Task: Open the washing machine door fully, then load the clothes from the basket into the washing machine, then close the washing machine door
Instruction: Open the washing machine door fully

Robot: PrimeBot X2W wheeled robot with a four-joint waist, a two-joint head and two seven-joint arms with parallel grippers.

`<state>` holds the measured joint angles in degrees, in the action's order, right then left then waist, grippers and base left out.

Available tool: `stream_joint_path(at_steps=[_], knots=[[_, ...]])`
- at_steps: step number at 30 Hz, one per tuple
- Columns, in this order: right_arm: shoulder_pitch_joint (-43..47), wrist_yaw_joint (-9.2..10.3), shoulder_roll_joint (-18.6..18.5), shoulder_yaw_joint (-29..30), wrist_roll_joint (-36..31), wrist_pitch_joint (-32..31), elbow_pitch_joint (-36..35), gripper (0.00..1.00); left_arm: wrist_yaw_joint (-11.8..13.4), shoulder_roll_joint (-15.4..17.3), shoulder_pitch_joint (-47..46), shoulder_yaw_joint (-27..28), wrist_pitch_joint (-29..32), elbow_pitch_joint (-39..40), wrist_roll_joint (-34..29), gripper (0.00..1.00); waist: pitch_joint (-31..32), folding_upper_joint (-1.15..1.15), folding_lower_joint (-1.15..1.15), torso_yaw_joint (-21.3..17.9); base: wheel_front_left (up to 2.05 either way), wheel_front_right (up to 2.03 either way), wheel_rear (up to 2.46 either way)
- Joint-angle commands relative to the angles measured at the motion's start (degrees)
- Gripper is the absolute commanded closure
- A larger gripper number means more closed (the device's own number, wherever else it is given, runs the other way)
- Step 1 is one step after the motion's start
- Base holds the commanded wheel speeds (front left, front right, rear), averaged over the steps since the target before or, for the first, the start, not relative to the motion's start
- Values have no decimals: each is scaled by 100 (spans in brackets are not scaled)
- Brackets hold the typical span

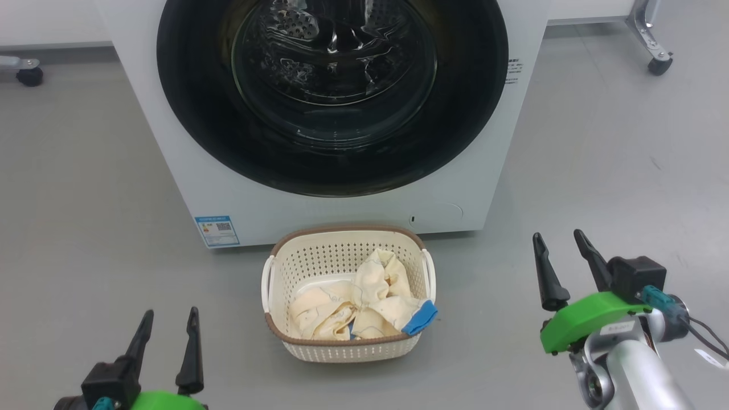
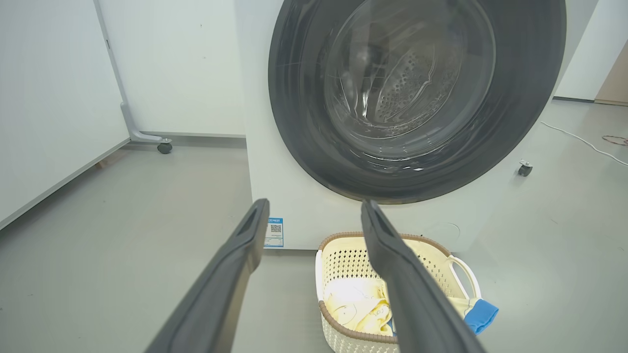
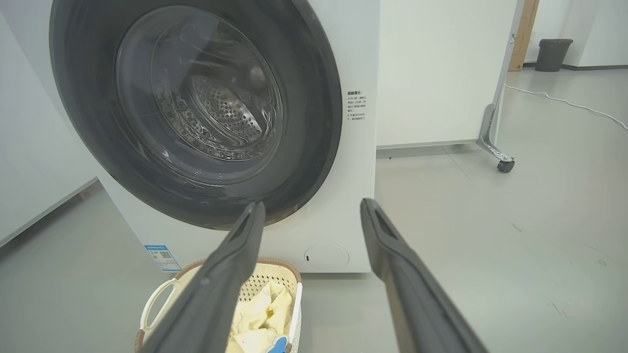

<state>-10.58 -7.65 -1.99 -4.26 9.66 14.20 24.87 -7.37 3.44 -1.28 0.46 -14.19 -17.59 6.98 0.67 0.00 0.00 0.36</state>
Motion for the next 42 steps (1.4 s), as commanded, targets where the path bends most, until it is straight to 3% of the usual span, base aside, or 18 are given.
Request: stream_joint_path(at_steps=[1,14,42], knots=[[-347,16,-88,-142,12,80,-143,0,-2,42,-270,208,-81,118,-2,0,3,0,0,-3,0,0,0],[-340,16,-88,-148,11,80,-132,0,-10,118,-275,21,-81,133,126,0,6,0,0,19,42,42,-85],[-357,16,-88,-175,39,80,-75,0,-12,157,-316,-11,-81,217,259,0,-44,0,0,-7,121,121,-242]])
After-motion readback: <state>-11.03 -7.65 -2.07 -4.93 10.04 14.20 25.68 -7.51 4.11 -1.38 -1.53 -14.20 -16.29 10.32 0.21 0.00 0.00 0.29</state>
